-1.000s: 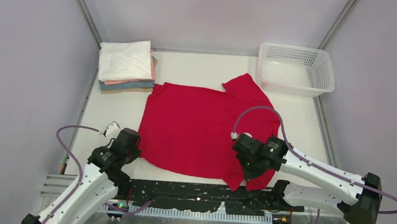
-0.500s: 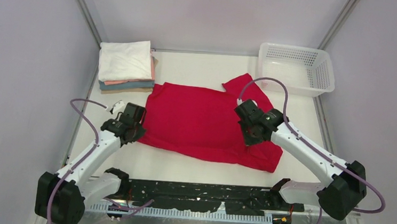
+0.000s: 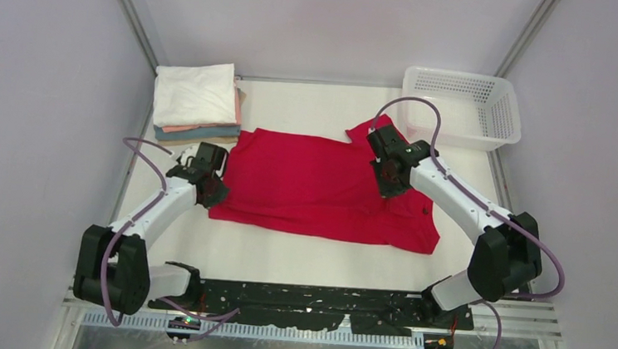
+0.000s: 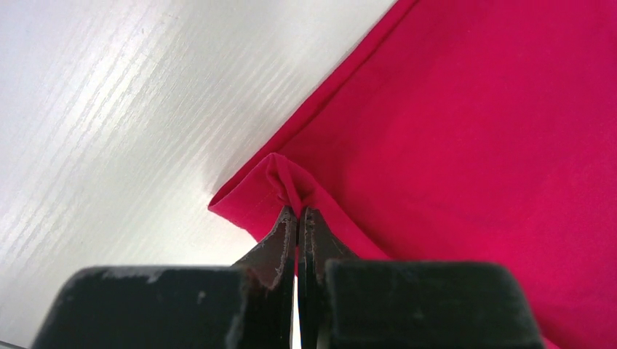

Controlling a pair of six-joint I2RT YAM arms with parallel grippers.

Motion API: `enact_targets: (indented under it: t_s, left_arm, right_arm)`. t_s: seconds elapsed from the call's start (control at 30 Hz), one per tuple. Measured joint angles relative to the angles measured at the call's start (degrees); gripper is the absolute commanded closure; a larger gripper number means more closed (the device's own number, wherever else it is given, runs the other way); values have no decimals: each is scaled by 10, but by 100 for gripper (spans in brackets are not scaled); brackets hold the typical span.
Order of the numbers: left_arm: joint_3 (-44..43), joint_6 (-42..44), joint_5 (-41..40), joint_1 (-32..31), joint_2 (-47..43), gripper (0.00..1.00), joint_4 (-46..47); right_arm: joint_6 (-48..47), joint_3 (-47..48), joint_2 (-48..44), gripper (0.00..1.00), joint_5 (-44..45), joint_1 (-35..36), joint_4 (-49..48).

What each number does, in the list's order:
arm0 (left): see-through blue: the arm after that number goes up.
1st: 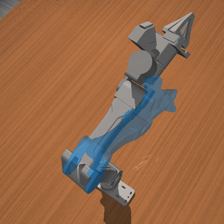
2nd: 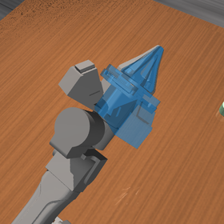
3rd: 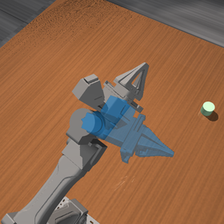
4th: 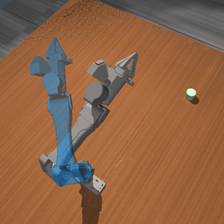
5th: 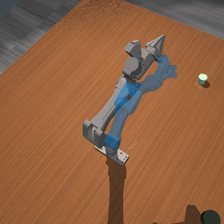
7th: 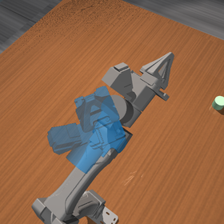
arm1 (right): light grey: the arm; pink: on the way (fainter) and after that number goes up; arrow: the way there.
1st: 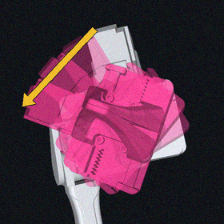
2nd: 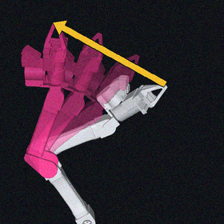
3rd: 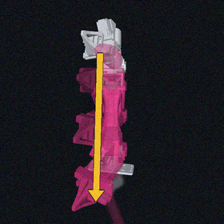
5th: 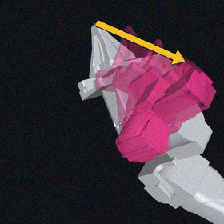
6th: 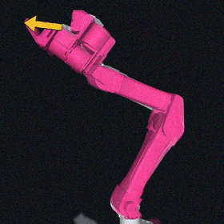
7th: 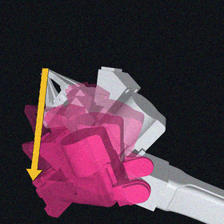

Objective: Fold and stack the t-shirts
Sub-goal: Fold the flattened tshirt in 1/3 of the way

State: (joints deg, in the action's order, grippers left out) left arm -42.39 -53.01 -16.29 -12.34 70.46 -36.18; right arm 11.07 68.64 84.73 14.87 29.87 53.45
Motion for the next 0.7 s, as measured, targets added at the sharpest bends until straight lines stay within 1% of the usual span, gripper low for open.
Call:
enact_targets:
  t_s: [0.23,0.43,0.7]
  left_arm:
    - [-18,13,19,16,44,100,9]
    - [-26,25,30,18,55,100,20]
    - [-43,28,29,26,79,100,22]
  right_arm:
    - [-19,22,36,94,16,-12,-1]
    - [-37,48,54,94,31,-20,-6]
    - [-48,60,83,94,37,-31,-12]
